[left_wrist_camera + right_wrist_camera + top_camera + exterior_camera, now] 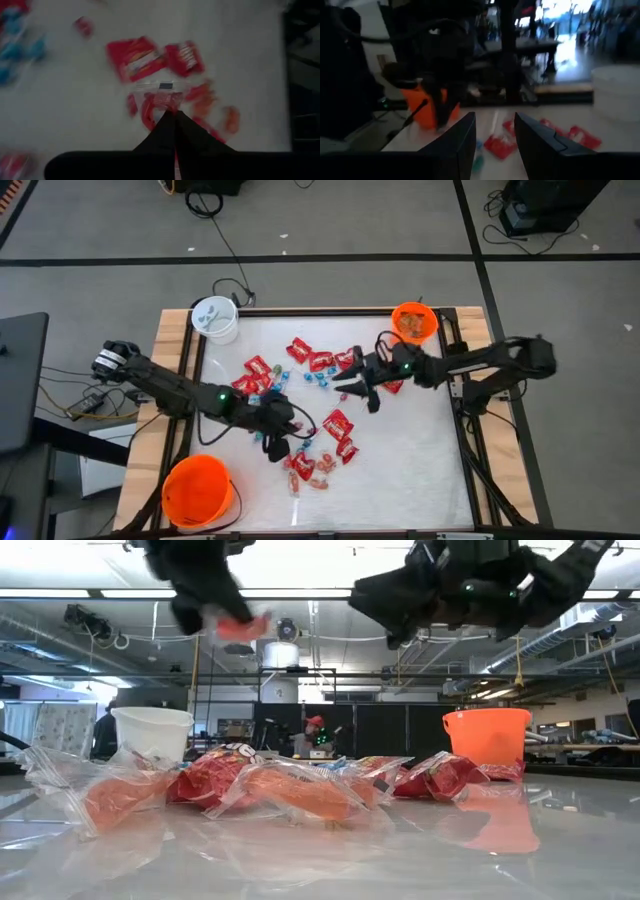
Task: Sort candy by brand, put in halloween buckets
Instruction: Put the left red gummy into the top orange bucket
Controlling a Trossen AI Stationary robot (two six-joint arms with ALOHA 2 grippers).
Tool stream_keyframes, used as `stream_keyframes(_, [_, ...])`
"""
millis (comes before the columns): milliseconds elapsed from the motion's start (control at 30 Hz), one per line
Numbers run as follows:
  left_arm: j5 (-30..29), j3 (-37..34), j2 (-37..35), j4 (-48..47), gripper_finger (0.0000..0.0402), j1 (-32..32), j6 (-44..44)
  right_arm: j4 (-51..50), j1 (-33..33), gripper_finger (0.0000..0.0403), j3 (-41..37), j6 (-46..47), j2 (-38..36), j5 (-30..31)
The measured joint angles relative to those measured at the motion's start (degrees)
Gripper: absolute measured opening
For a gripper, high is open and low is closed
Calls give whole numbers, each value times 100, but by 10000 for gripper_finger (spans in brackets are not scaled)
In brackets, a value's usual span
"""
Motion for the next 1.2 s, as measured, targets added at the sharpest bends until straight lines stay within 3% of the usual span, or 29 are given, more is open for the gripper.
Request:
stream_keyframes(100, [198, 2, 2, 210, 4, 272, 369, 665, 163, 147, 0, -179, 482, 24])
stream_keyframes(300, [502, -1, 2, 747, 4, 839, 1106, 1022, 396, 147, 16, -797, 906, -90])
stream_keyframes(467, [1668, -38, 217, 1752, 4, 1450, 2260, 943, 487, 147, 151, -893, 895, -91])
stream_keyframes(667, [2615, -39, 721, 2584, 4, 1995, 2392, 899, 568, 147, 168, -1133, 893, -93])
stream_keyframes(933, [2647, -44, 819, 2577, 5, 2157, 2733, 57, 444, 145, 175, -1391, 700, 456])
stream_keyframes(1200, [2483, -44, 819, 2875, 6, 2146, 3173, -1122, 252, 145, 170, -1334, 244, 70])
